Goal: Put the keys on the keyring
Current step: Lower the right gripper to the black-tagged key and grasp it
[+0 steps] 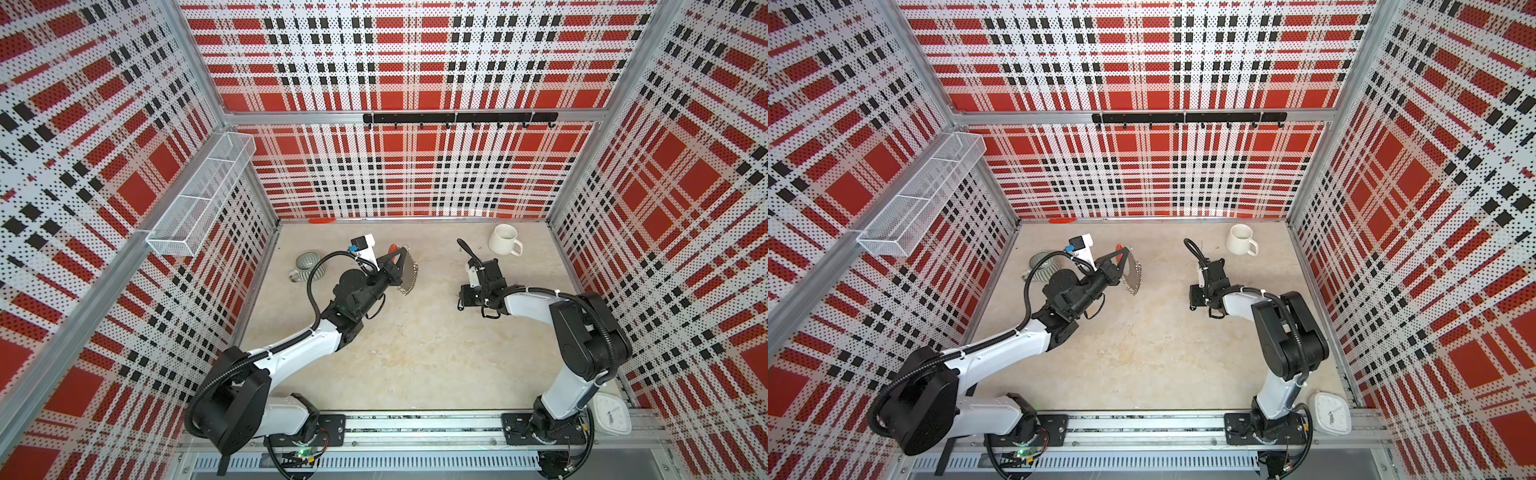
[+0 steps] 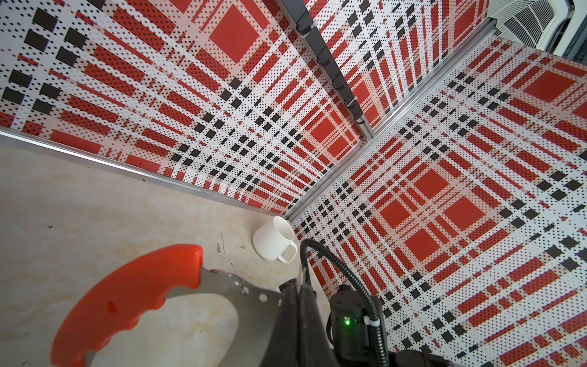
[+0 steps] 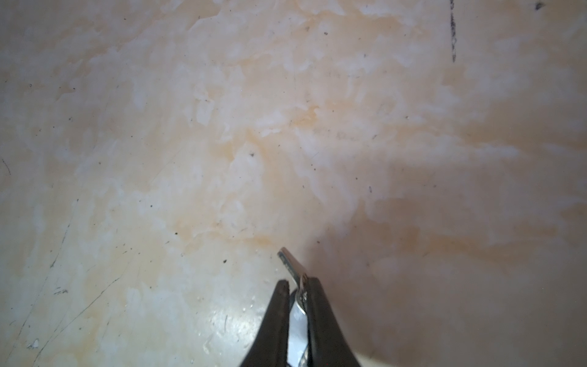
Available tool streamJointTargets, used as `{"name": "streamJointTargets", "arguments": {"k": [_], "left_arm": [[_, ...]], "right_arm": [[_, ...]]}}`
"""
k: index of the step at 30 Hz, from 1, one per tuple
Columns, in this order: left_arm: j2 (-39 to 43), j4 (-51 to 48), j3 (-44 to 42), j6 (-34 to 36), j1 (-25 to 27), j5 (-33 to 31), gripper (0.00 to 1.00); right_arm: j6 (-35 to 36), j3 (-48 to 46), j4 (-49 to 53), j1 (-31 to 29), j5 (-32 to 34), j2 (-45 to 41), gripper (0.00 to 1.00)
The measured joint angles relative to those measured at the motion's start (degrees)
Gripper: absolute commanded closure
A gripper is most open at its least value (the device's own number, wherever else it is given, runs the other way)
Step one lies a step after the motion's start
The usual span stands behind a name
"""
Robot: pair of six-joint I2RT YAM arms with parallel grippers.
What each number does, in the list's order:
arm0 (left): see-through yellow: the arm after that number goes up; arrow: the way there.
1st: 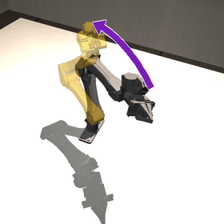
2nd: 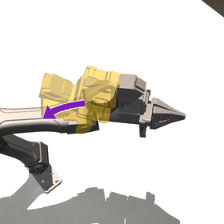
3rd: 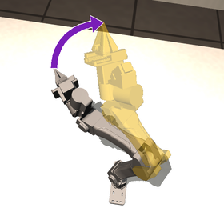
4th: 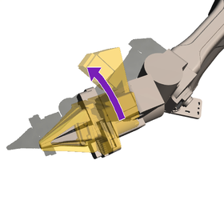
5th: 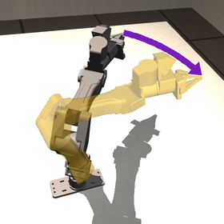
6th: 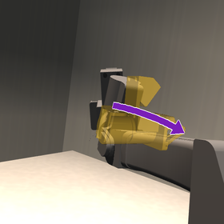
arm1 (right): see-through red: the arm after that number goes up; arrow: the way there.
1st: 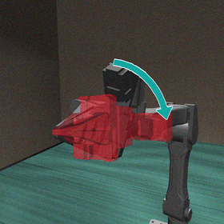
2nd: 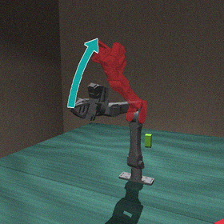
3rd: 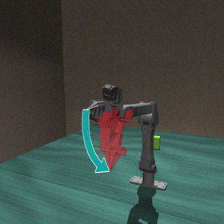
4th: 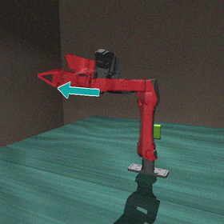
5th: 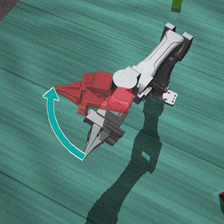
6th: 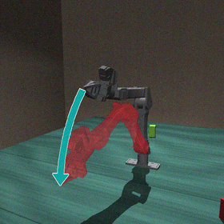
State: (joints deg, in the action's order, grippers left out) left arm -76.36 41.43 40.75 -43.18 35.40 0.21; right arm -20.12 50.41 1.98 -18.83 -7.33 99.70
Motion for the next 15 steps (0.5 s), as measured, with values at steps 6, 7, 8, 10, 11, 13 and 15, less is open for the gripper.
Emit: {"name": "streamJointTargets", "arguments": {"k": [6,7,8,10,11,13,15], "left_arm": [[0.0,0.0,0.0,0.0,0.0,0.4,1.00],[0.0,0.0,0.0,0.0,0.0,0.6,1.00],[0.0,0.0,0.0,0.0,0.0,0.7,1.00],[0.0,0.0,0.0,0.0,0.0,0.9,1.00],[0.0,0.0,0.0,0.0,0.0,0.9,1.00],[-0.1,0.0,0.0,0.0,0.0,0.9,1.00],[-0.2,0.0,0.0,0.0,0.0,1.0,1.00]], "right_arm": [[0.6,0.0,-0.1,0.0,0.0,0.0,0.81],[0.7,0.0,-0.1,0.0,0.0,0.0,0.81],[0.9,0.0,-0.1,0.0,0.1,0.0,0.81],[1.0,-0.1,-0.1,0.0,0.1,0.0,0.81],[1.1,-0.2,-0.1,0.0,0.1,0.0,0.81],[1.3,-0.4,-0.1,0.0,0.3,0.0,0.82],[1.4,-0.5,-0.1,0.0,0.5,0.0,0.83]]}}
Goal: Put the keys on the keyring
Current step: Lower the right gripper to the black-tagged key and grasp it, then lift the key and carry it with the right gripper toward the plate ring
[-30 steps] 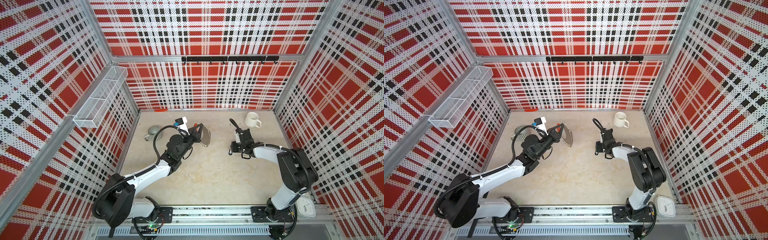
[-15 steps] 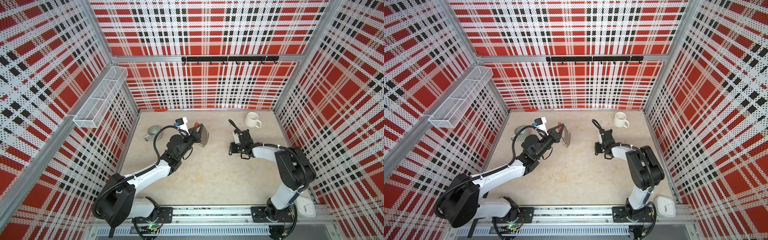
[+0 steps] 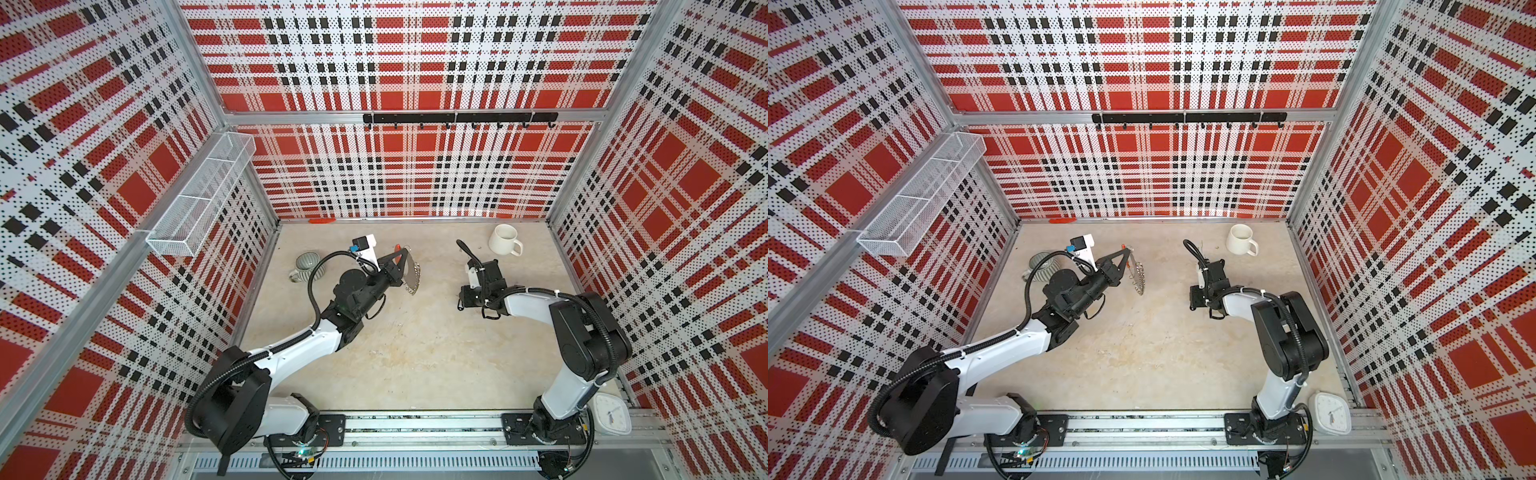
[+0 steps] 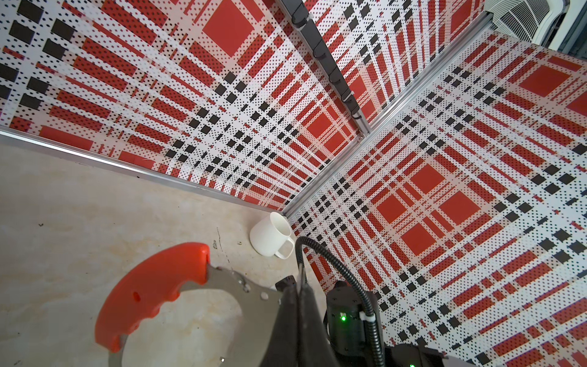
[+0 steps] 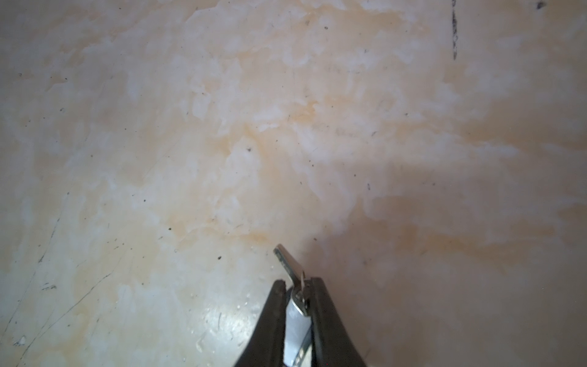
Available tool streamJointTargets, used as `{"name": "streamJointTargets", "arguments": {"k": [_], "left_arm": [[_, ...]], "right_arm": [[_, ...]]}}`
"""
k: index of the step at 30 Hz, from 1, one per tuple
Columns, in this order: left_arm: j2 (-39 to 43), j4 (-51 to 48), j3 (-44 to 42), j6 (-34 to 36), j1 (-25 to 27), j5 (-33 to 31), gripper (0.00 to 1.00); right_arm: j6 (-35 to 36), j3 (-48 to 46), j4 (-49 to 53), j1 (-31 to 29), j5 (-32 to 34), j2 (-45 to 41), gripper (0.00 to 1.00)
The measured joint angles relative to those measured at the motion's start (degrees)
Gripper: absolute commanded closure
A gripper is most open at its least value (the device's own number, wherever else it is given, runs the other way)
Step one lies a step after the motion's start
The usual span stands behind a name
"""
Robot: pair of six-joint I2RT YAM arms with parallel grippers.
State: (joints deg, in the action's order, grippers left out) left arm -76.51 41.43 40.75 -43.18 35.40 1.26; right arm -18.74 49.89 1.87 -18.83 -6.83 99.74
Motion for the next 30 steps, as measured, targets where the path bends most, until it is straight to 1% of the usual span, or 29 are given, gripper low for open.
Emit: {"name": "streamJointTargets", "arguments": {"k": [3,7,12,16,19,23,26,30], "left_arm": [[0.0,0.0,0.0,0.0,0.0,0.0,1.00],[0.0,0.0,0.0,0.1,0.0,0.0,1.00],[0.0,0.0,0.0,1.6,0.0,0.0,1.00],[0.0,0.0,0.0,4.7,-0.1,0.0,1.00],[0.0,0.0,0.0,6.3,-0.9,0.9,1.00],[0.0,-0.3,1.0,6.1,-3.9,4.9,1.00],[0.0,0.7,1.5,5.9,-6.3,8.1,1.00],[0.2,3.8,1.3,5.7,-8.6,11.3,1.00]], "right_arm": [[0.4,0.0,0.0,0.0,0.1,0.0,0.88],[0.9,0.0,0.0,0.0,0.4,0.0,1.00],[1.2,0.0,0.4,0.0,0.5,-0.5,1.00],[1.7,-0.1,1.8,0.0,-0.2,-5.1,1.00],[2.4,-0.1,1.9,0.0,-2.5,-11.1,1.00],[3.0,1.2,2.1,0.0,-7.6,-19.5,1.00],[3.1,3.5,2.1,0.0,-12.2,-23.2,1.00],[3.1,6.6,2.3,-0.2,-18.3,-26.0,1.00]]}}
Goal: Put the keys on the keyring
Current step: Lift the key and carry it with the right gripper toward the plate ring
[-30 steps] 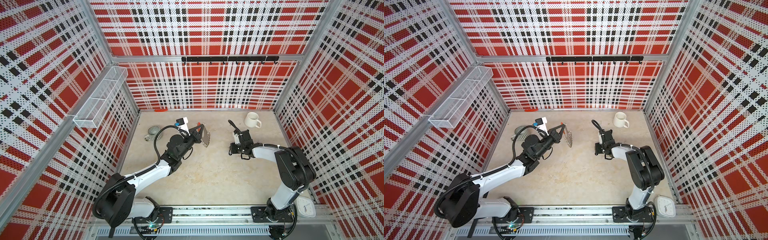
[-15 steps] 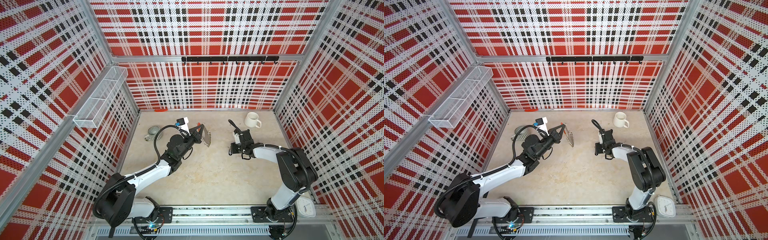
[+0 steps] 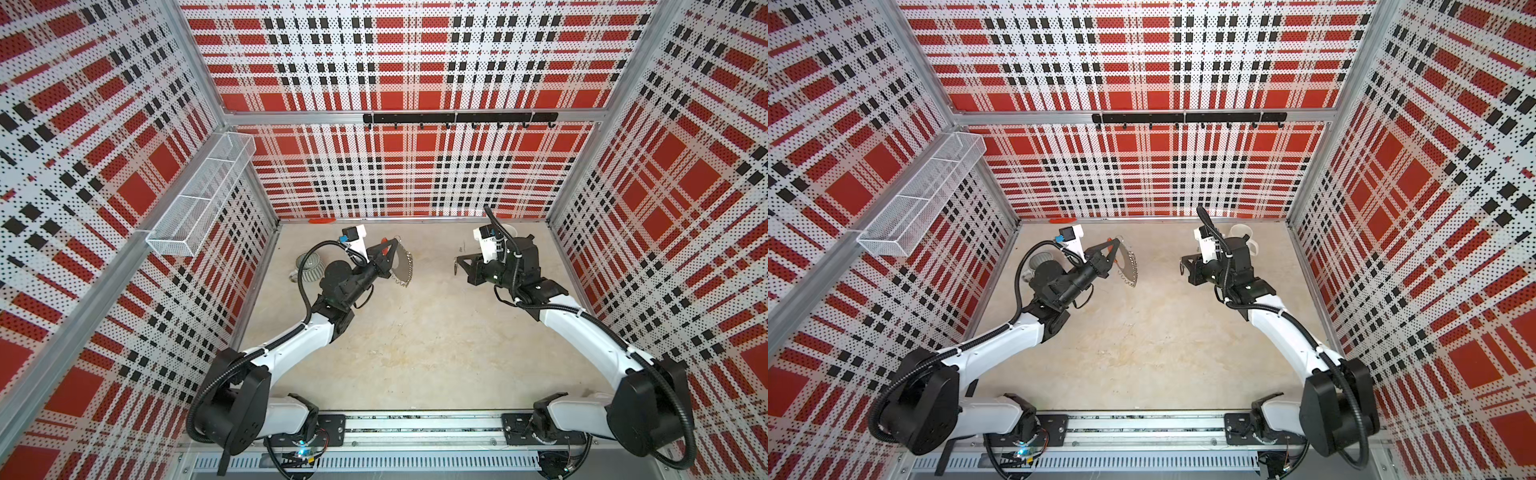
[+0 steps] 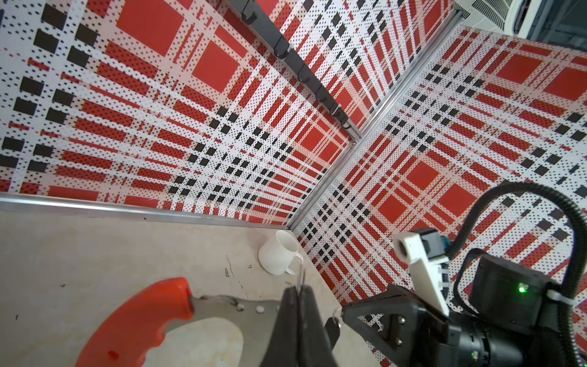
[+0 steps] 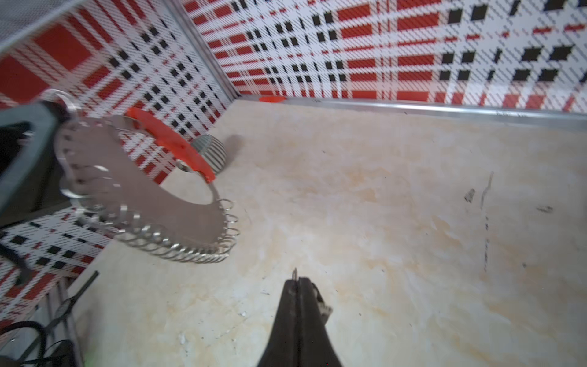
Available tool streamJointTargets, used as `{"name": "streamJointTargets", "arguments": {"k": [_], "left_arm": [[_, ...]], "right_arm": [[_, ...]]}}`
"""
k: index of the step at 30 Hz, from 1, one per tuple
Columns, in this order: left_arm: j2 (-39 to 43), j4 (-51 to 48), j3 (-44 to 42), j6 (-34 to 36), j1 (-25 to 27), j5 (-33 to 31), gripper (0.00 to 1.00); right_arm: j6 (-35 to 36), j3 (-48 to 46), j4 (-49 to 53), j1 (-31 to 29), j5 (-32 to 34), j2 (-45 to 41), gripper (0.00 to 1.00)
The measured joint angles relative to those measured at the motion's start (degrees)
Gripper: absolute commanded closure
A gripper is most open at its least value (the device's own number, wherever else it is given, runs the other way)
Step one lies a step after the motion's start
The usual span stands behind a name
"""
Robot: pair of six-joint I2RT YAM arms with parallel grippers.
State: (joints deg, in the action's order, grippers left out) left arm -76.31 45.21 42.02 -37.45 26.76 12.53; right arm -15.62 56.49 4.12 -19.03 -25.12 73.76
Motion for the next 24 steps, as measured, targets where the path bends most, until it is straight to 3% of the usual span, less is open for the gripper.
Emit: {"name": "streamJointTargets", "arguments": {"k": [6,12,24], "left_arm": [[0.7,8.4,-3.3,2.5,-0.5,4.2,1.00],[0.4,14.4,-6.0,7.3,2.4,6.3,1.00],[-0.8,18.7,-6.3,9.9,4.3,9.7,1.00]], "right_arm": [[0.0,5.3,1.2,-3.3,-6.9,-0.9,1.00],[-0.6,8.4,1.5,-8.5,-10.5,-0.8,1.00],[-1.0,12.3,1.3,-12.4,-12.3,2.2,1.00]]}}
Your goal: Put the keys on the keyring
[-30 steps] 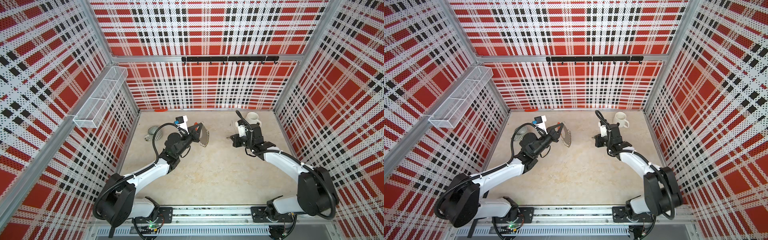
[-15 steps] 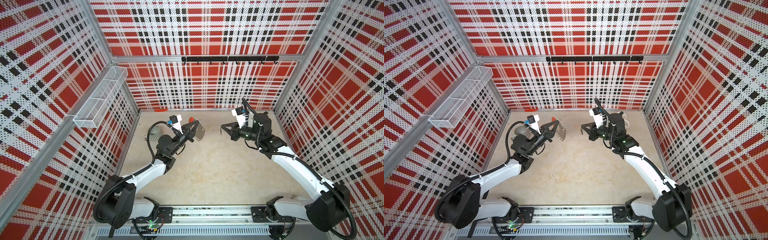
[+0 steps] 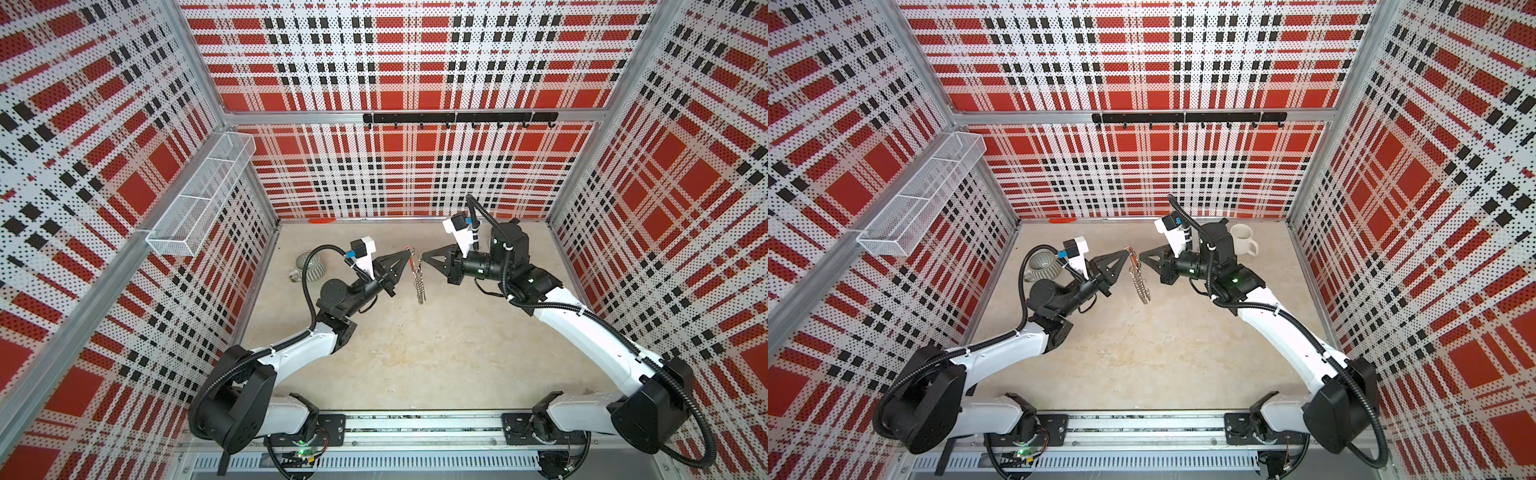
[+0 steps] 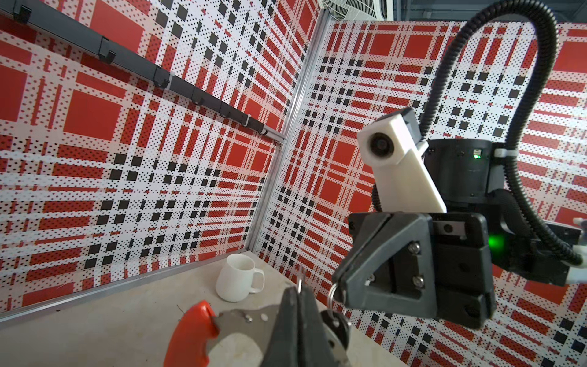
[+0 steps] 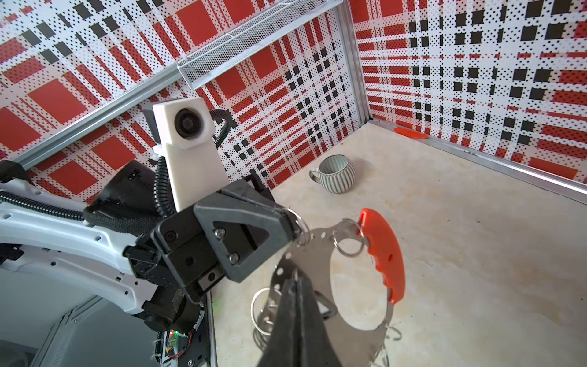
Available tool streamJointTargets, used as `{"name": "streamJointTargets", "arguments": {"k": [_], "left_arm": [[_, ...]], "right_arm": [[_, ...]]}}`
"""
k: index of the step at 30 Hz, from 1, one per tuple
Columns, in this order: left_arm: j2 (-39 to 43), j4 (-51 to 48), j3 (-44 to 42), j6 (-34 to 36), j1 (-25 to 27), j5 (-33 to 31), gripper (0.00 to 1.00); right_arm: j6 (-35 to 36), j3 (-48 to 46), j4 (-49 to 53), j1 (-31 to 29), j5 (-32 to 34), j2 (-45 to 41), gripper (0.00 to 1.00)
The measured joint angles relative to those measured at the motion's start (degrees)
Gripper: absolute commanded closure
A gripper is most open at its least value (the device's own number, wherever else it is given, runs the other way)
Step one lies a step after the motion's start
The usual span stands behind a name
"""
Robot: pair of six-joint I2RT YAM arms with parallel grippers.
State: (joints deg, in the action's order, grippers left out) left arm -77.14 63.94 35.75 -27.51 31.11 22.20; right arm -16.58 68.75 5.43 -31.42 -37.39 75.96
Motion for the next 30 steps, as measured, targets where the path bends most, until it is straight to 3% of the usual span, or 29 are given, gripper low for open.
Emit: {"name": "streamJointTargets", "arguments": {"k": [22,30], "left_arm": [[-2.1,1.3,1.3,-2.1,0.5,2.1,1.00],[-2.1,1.4,1.3,-2.2,0.5,2.4,1.00]], "right_arm": [[0.0,2.7,-0.6,-0.6,0.6,1.8,1.00],[0.0,2.8,-0.8,-0.7,3.8,1.8,1.00]]}}
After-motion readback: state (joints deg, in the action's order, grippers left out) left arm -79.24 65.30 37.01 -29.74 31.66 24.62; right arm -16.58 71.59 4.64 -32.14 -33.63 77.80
